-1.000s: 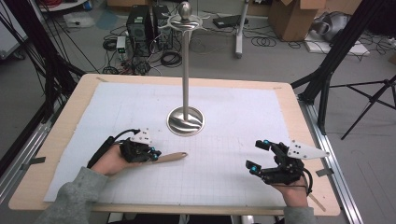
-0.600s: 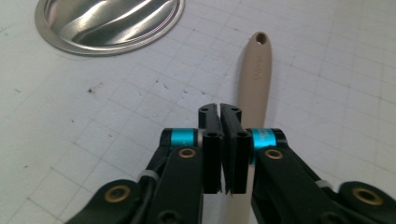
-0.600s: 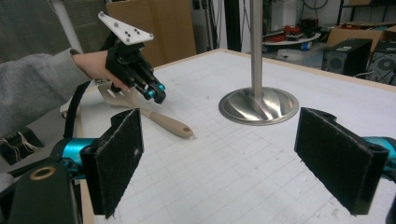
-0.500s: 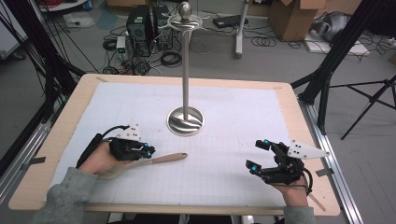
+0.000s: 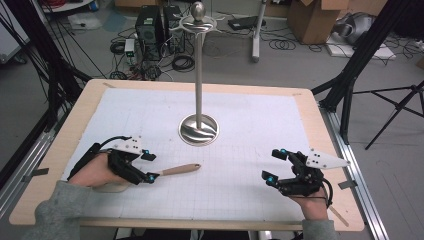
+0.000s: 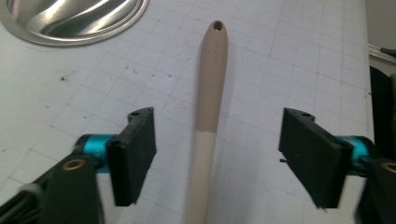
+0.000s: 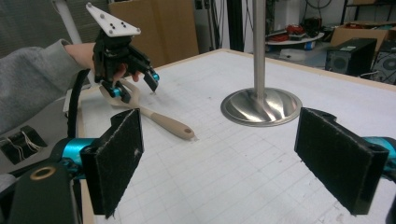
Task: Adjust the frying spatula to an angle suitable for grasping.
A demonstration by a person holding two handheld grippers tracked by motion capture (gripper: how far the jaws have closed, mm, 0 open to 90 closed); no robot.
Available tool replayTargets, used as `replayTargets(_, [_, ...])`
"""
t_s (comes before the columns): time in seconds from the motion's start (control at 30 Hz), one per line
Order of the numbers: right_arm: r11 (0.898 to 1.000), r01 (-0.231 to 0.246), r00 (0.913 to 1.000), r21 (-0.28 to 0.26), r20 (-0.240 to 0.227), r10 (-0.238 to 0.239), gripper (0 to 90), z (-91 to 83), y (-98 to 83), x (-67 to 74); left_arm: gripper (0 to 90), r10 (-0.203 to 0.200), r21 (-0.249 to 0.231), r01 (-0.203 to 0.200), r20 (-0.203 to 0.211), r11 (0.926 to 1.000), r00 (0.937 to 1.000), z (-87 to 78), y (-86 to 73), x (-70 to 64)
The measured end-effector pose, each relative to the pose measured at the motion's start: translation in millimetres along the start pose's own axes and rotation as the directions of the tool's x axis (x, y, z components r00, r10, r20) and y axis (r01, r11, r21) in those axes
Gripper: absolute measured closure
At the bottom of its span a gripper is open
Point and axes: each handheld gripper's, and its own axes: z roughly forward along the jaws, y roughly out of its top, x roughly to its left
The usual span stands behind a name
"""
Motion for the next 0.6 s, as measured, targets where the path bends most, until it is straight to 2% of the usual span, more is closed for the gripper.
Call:
replayTargets(0.07, [1.0,-0.003,1.0,0.003,-0.003,0.003,14.2,0.8,0.4,0.2,16.2,0.01,0.006,-0.01,0.003,0.9999,0.9999,-3.6,-0.3,-0.1])
replayTargets(0.13, [1.0,0.002,1.0,0.0,-0.004,-0.002,14.2,1.1,0.8,-0.2,15.9,0.007,0.015,-0.007,0.016,0.9999,0.9998,-6.5,-0.9,-0.2])
replayTargets(0.2, [1.0,0.006,1.0,-0.004,-0.002,-0.006,14.2,1.4,1.1,-0.4,15.9,-0.025,0.035,0.024,0.029,0.9991,0.9993,-7.8,-1.6,0.6])
replayTargets(0.23, [1.0,0.006,1.0,-0.004,-0.002,-0.006,14.2,1.4,1.3,-0.3,15.8,-0.029,0.04,0.027,0.026,0.9988,0.9992,-8.1,-2.1,0.6])
replayTargets(0.27, [1.0,0.006,1.0,-0.004,-0.002,-0.006,14.2,1.4,1.3,-0.3,15.8,-0.011,0.045,0.01,0.023,0.9989,0.9997,-8.7,-2.9,1.1])
replayTargets(0.37, [1.0,0.003,1.0,-0.003,-0.001,-0.003,14.2,1.3,1.2,0.1,16.7,-0.01,0.042,0.009,0.022,0.9991,0.9997,-8.9,-5.1,0.9])
replayTargets(0.47, [1.0,0.003,1.0,-0.003,0.001,-0.003,14.2,1.3,1.4,0.4,19.7,0.012,0.038,-0.013,0.027,0.9992,0.9996,-10.4,-6.8,0.8])
replayTargets(0.6, [1.0,0.004,1.0,0.003,-0.004,-0.004,14.2,2.4,1.7,1.0,21.3,0.009,0.026,-0.01,0.036,0.9996,0.9993,-12.0,-8.9,1.7])
